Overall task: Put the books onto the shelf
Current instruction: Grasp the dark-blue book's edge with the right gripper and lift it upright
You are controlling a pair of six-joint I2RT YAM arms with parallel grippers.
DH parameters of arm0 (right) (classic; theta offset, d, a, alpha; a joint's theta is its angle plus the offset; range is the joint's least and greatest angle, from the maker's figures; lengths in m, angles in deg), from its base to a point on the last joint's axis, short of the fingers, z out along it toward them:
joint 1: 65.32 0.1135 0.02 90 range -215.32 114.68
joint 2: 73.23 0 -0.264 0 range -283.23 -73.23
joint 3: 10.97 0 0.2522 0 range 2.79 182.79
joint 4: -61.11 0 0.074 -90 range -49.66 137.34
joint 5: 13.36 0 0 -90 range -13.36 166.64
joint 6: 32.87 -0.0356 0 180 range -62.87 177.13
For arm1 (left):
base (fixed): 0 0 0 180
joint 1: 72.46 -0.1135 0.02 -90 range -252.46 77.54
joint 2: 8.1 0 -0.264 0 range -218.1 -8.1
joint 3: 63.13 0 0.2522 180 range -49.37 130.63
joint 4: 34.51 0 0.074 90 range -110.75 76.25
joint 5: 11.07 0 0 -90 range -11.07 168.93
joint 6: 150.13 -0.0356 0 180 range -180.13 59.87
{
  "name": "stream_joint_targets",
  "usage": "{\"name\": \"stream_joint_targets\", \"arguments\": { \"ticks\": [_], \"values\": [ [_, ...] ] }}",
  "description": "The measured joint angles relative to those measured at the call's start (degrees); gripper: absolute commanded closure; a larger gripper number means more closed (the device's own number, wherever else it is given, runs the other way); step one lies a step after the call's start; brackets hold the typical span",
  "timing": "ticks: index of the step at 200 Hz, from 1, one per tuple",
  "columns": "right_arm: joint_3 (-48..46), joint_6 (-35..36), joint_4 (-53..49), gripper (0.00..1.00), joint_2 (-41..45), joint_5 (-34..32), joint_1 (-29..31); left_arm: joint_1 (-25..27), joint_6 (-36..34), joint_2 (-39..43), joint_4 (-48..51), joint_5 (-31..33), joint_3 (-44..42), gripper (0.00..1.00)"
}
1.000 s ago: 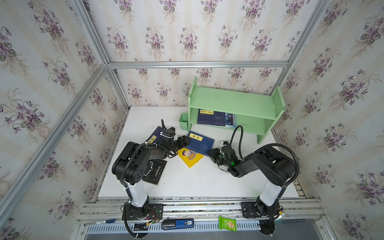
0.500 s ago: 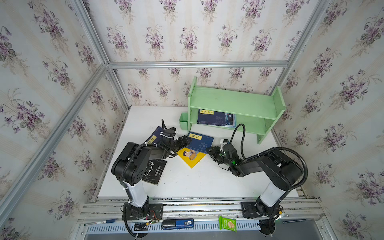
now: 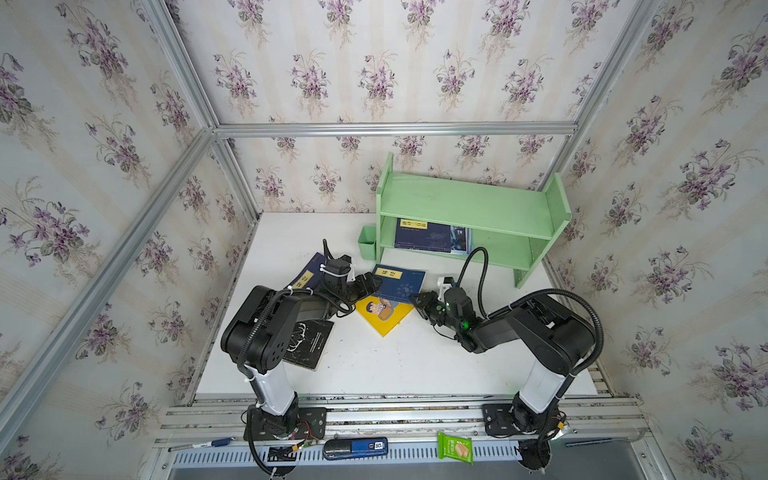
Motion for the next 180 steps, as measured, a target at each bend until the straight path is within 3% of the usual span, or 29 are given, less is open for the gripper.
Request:
{"name": "stream_joint_targets", "arguments": {
  "ticks": [29, 81, 110, 180],
  "values": [
    [-1.3, 1.8, -4.7, 0.89, 5.9, -0.3, -1.2, -1.2, 0.4, 2.3, 0.1, 0.2, -2.0, 0.16],
    [1.4, 8.5, -23.4, 0.89, 18.7, -1.3, -1.9, -4.4, 0.7, 10.2, 0.5, 0.8, -5.0, 0.14],
    [3.4, 10.9, -31.2, 0.89, 24.6, -2.1, 0.4, -5.9, 0.6, 13.6, 1.2, -1.7, -4.9, 0.13],
    [4.8, 12.7, -32.6, 0.89, 26.2, -1.3, 3.3, -8.0, 3.0, 16.1, 3.2, -9.8, -5.9, 0.13]
  ]
}}
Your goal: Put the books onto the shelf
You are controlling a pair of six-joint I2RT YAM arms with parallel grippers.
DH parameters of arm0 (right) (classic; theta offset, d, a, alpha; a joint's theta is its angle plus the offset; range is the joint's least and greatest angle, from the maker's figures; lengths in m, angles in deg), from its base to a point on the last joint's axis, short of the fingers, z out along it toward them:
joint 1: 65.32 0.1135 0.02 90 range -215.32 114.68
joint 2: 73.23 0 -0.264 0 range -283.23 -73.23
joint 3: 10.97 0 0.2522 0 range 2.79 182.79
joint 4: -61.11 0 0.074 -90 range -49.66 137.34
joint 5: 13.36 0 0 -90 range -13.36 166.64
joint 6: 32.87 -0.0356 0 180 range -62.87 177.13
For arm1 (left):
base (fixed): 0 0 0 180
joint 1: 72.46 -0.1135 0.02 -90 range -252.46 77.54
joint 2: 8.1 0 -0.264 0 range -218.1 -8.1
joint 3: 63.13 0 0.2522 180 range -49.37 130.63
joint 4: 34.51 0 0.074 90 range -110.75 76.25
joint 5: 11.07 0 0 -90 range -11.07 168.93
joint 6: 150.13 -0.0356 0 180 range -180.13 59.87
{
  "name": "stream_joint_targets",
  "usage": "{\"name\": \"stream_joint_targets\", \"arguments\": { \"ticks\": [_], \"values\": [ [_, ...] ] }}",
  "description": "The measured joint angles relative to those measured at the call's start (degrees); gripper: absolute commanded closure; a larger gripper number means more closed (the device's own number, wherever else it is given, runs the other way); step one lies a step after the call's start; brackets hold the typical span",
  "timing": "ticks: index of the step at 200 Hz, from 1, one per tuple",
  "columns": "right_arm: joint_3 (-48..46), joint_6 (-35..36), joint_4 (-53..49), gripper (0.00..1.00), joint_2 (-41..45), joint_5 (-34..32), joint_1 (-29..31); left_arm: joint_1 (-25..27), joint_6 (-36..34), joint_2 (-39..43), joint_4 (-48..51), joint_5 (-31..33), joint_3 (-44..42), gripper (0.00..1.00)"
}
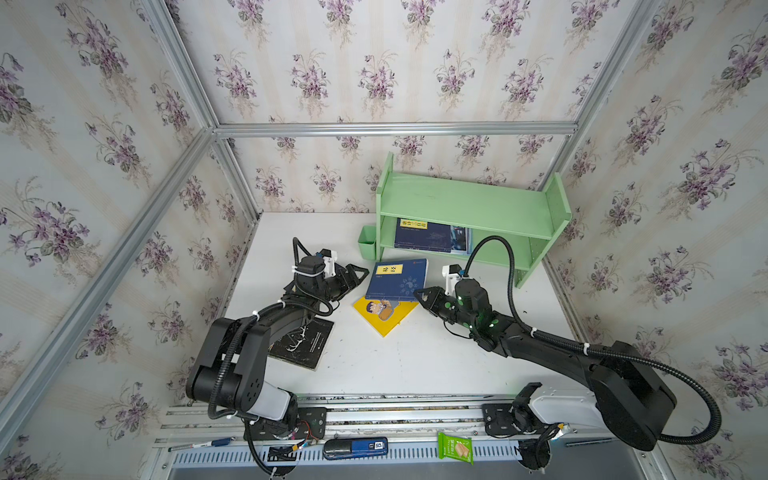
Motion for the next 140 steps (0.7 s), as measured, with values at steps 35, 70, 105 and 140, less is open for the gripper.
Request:
{"name": "stream_joint_targets", "arguments": {
  "ticks": [35, 70, 105, 140],
  "values": [
    [0.1, 0.0, 2.0, 0.89, -0.4, 0.5, 0.1, -0.7, 0.0, 2.4, 0.9, -0.7, -2.9, 0.13],
    [2.3, 0.0, 4.7, 0.89, -2.8, 2.1, 0.3, -1.0, 0.5, 3.3, 0.2, -2.4, -6.3, 0.13],
    [4.9, -1.4, 8.8, 0.89, -8.4, 4.0, 1.3, -1.0, 6.7, 3.1, -8.2, -5.9, -10.5, 0.18],
    [6.4, -3.7, 13.8, 0.88, -13.6, 6.2, 2.0, -1.4, 15.1, 3.0, -20.9, -7.0, -15.7, 0.33]
  ]
}}
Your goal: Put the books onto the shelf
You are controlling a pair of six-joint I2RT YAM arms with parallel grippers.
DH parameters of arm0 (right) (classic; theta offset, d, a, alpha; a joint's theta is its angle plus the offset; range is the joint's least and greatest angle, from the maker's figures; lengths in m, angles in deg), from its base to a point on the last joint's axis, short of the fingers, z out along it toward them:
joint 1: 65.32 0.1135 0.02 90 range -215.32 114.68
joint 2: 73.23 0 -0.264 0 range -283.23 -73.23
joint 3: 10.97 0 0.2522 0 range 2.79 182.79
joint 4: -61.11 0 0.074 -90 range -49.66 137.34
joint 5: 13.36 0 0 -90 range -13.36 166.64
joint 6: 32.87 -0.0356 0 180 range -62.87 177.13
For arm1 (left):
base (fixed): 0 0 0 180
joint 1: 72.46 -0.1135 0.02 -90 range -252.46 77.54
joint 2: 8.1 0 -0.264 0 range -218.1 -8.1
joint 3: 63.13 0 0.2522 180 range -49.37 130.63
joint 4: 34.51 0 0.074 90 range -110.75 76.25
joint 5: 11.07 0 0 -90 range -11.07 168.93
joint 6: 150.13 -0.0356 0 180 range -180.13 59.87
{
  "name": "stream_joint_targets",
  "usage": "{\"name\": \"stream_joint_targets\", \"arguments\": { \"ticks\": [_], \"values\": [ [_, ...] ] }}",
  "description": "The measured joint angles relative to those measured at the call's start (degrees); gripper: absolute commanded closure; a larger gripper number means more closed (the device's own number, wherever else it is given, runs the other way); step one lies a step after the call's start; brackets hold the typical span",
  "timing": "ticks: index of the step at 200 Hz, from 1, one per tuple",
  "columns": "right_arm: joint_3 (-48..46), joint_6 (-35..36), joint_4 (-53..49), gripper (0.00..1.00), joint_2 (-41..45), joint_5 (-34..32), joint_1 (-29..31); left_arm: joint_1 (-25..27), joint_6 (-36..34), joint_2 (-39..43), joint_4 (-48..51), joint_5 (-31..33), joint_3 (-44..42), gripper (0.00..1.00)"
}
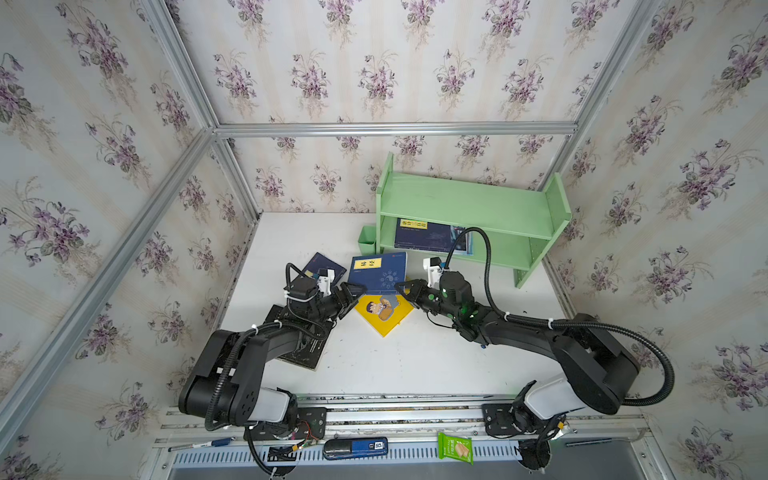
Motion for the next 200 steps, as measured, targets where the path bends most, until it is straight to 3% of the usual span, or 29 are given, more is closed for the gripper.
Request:
{"name": "stream_joint_targets", "arguments": {
  "ticks": [19, 27, 77, 104, 114, 182, 200],
  "values": [
    [0.0, -1.0, 2.3, 0.88, -1.5, 0.9, 0.2, -0.2, 4.5, -0.7, -7.9, 0.9, -2.9, 0.44],
    [0.3, -1.9, 2.8, 0.88, -2.0, 1.0, 0.3, -0.3, 6.4, -1.2, -10.9, 1.5, -4.0, 0.54],
    [1.4, -5.2, 7.2, 0.81, -6.6, 0.9, 1.7, -2.3, 16.0, -7.6, -28.1, 3.5, -5.9, 0.84],
    [1.4, -6.3, 6.8, 0.58, -7.9, 1.5, 2.0, -6.2, 18.8, -11.9, -36.3, 3.2, -5.4, 0.86],
    [1.4, -6.3, 7.1, 0.54, -7.6, 1.4, 1.9, -8.3, 19.4, -13.2, -37.0, 3.8, -5.2, 0.86],
    [1.5, -0.9, -7.6, 0.49, 0.3, -4.3, 1.7, -23.5, 20.2, -24.5, -37.8, 3.3, -2.4, 0.86],
    [1.8, 0.6, -12.2, 0.49, 2.0, -6.3, 1.7, -25.6, 20.2, -27.7, -37.8, 3.0, -1.7, 0.77]
  ]
}}
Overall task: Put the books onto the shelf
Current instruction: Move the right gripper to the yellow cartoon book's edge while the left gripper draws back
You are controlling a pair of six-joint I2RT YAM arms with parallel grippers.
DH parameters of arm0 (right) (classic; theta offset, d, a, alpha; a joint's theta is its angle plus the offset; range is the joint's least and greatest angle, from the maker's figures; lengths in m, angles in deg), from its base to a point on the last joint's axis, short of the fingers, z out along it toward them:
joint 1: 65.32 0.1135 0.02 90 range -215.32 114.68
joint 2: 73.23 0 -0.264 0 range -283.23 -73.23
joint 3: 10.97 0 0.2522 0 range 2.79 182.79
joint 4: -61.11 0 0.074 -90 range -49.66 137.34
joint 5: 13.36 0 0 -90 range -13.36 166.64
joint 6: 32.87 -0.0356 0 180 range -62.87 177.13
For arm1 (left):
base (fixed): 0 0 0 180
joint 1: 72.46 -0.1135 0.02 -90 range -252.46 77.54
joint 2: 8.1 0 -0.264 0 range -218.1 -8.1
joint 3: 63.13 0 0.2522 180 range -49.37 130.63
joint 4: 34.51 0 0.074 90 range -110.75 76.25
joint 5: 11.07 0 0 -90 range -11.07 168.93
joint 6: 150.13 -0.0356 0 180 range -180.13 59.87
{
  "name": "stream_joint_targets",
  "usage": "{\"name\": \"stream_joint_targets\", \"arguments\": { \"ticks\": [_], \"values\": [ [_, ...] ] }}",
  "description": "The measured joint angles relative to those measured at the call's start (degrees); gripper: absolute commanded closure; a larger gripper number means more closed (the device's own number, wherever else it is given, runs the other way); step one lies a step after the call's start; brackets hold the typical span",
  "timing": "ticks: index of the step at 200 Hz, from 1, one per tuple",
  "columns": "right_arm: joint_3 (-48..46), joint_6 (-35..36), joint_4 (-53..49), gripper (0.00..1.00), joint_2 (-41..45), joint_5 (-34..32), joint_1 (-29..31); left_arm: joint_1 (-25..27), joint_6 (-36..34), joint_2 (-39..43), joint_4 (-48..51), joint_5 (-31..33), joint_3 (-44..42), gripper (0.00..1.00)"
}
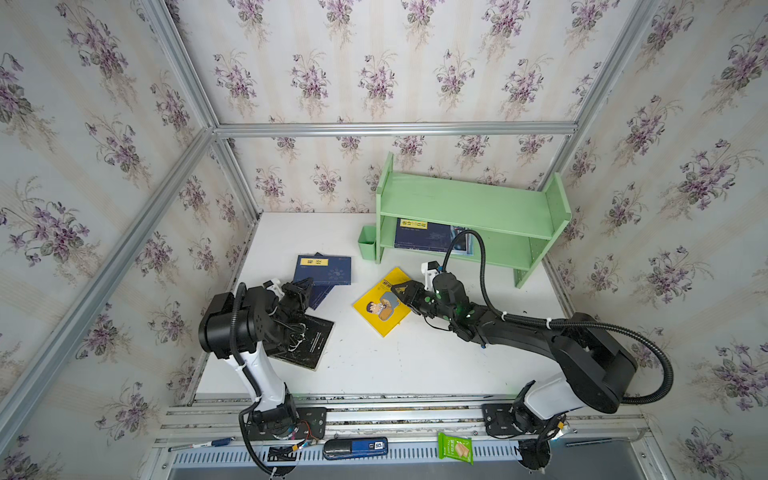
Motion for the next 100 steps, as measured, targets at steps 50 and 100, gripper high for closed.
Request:
{"name": "stream_joint_targets", "arguments": {
  "ticks": [50, 100],
  "values": [
    [-0.4, 1.0, -6.1, 0.48, 0.7, -3.8, 0.0, -2.3, 0.0, -1.6, 0.0, -0.5, 0.0, 0.37],
    [-0.3, 1.2, -8.5, 0.47, 0.4, -5.3, 0.0, -2.3, -3.4, 9.7, 11.0, 0.9, -0.6, 0.2]
  ]
}}
